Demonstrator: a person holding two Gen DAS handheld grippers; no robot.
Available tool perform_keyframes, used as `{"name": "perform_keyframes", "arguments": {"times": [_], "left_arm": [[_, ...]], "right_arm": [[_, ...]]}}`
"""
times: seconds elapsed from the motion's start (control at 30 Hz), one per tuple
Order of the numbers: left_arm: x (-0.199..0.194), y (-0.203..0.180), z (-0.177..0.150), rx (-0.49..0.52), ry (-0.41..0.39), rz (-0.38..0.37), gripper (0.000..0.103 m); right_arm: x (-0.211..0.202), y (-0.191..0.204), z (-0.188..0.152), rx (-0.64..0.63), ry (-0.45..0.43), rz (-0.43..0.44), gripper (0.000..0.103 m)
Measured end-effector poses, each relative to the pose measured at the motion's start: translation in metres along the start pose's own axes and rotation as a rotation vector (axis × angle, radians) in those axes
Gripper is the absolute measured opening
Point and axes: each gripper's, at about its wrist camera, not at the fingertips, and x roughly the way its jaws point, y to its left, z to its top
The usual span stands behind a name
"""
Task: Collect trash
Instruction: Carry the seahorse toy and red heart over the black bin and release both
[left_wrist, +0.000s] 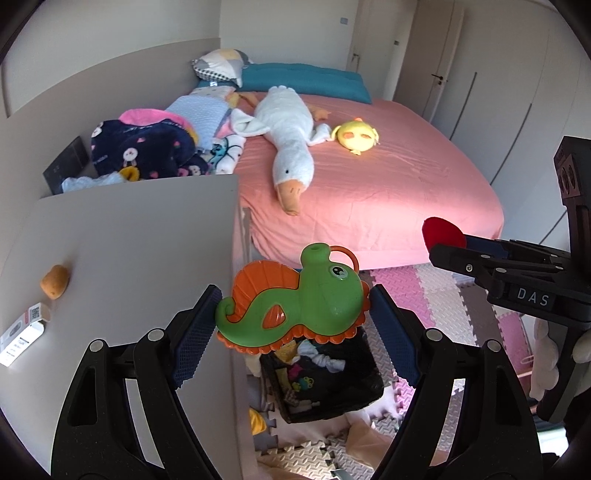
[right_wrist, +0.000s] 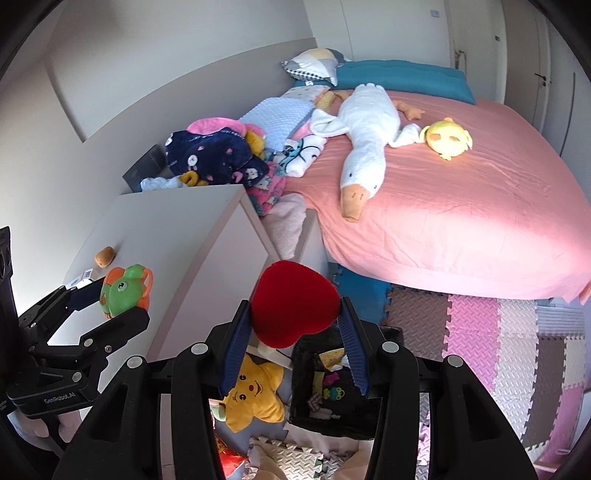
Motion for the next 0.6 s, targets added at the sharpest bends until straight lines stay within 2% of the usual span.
{"name": "perform_keyframes", "arguments": {"times": [0.6], "left_arm": [[0.027, -0.051, 0.001, 0.109, 0.066, -0.107, 0.079]], "right_arm": [[-0.013, -0.050, -0.013, 0.098, 0.004, -0.077, 0.049]]}}
